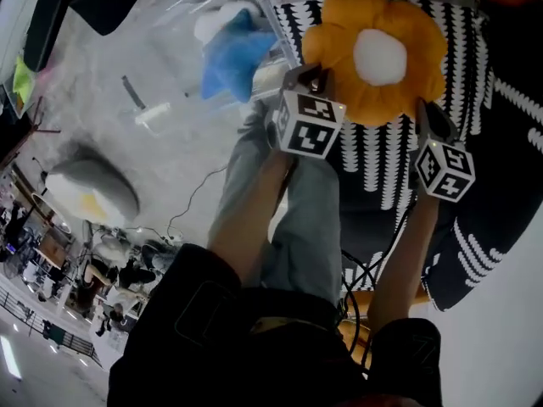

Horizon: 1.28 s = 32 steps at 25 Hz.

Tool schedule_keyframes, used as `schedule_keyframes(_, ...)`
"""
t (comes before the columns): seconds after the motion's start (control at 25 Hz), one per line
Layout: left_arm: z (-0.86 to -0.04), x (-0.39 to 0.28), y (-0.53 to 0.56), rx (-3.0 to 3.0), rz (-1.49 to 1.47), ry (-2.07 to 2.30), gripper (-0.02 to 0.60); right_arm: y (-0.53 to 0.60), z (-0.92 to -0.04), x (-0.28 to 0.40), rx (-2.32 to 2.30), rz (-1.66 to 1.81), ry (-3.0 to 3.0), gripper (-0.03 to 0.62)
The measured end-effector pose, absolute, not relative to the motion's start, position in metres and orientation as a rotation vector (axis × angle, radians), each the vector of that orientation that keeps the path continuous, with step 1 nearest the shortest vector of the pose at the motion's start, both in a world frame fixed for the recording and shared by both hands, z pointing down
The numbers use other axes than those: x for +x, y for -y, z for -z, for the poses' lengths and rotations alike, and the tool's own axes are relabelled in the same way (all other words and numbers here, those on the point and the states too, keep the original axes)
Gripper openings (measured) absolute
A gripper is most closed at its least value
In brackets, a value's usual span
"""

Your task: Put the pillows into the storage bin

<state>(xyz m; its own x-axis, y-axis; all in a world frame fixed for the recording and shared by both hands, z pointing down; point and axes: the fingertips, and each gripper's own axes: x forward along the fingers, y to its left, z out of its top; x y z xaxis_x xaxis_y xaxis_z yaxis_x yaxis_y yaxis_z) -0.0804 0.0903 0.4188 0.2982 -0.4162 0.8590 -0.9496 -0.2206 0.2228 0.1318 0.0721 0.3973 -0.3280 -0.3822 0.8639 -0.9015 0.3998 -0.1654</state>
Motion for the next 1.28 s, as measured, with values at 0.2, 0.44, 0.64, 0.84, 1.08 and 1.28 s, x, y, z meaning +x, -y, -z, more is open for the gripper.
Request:
schedule_keyframes(0.2, -0.417, -0.161, -0.12, 1.698, -0.793, 1.329, 0.034, -0.08, -0.395, 0.048, 0.972, -0.793, 1.942, 0.035)
schedule_keyframes(0.44, -0.41, -0.289, -0.167, 1.591, -0.763, 1.409, 0.035, -0.113, -0.391, -0.082, 0.799, -0.773, 1.97, 0.035)
schedule_keyframes(0.64, -0.425, -0.389, -0.224, 1.419, -0.734, 1.525, 0.038, -0.134, -0.406, -0.194, 0.612, -0.728, 2.005, 0.035)
schedule_keyframes(0.84, -0.433, -0.468, -0.265, 1.288, -0.679, 1.623, 0.049, -0.147, -0.418, -0.287, 0.459, -0.669, 2.027, 0.04)
schedule_keyframes(1.08, -0.456, -0.515, -0.294, 1.232, -0.694, 1.664, 0.184, -0.136, -0.443, -0.328, 0.567, -0.61, 2.03, 0.154)
schedule_keyframes(1.28, -0.459, -0.515, -0.316, 1.22, -0.653, 1.615, 0.175, -0.159, -0.453, -0.315, 0.561, -0.611, 1.97, 0.158)
